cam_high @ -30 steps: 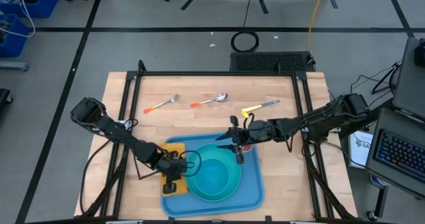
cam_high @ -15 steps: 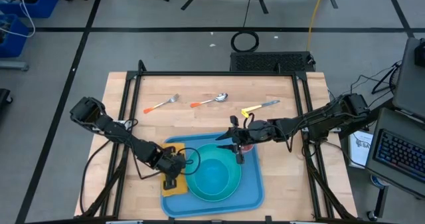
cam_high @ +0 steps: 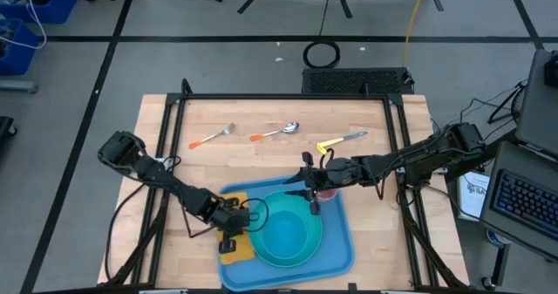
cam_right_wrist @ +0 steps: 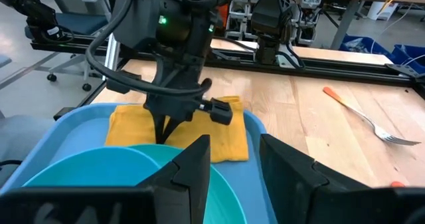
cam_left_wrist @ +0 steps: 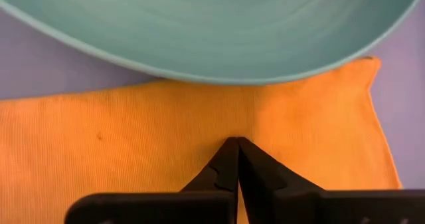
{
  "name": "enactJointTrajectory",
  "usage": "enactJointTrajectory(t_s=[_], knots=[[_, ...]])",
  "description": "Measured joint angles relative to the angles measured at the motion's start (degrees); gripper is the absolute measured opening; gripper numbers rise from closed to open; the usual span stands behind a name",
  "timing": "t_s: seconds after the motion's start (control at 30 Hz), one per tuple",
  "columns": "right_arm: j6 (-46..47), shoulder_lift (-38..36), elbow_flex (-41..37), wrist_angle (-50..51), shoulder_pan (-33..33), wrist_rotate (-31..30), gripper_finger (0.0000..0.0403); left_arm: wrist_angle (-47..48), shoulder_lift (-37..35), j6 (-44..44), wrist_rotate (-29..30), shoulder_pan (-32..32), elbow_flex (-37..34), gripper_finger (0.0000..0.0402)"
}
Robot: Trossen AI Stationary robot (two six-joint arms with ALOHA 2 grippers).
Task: Set up tray
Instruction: Put the napkin on the serving tray to the left of the plate
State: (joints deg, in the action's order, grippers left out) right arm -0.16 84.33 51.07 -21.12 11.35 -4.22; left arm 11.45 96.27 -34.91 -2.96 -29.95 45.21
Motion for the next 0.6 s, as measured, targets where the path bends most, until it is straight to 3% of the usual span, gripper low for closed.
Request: enactJointTrajectory(t_s=[0.6], knots=[[0.0,0.0,0.0,0.2,0.01,-0.01,0.0123,-2.37,0.15,7.43,2.64,-0.33,-0.13,0.0004]])
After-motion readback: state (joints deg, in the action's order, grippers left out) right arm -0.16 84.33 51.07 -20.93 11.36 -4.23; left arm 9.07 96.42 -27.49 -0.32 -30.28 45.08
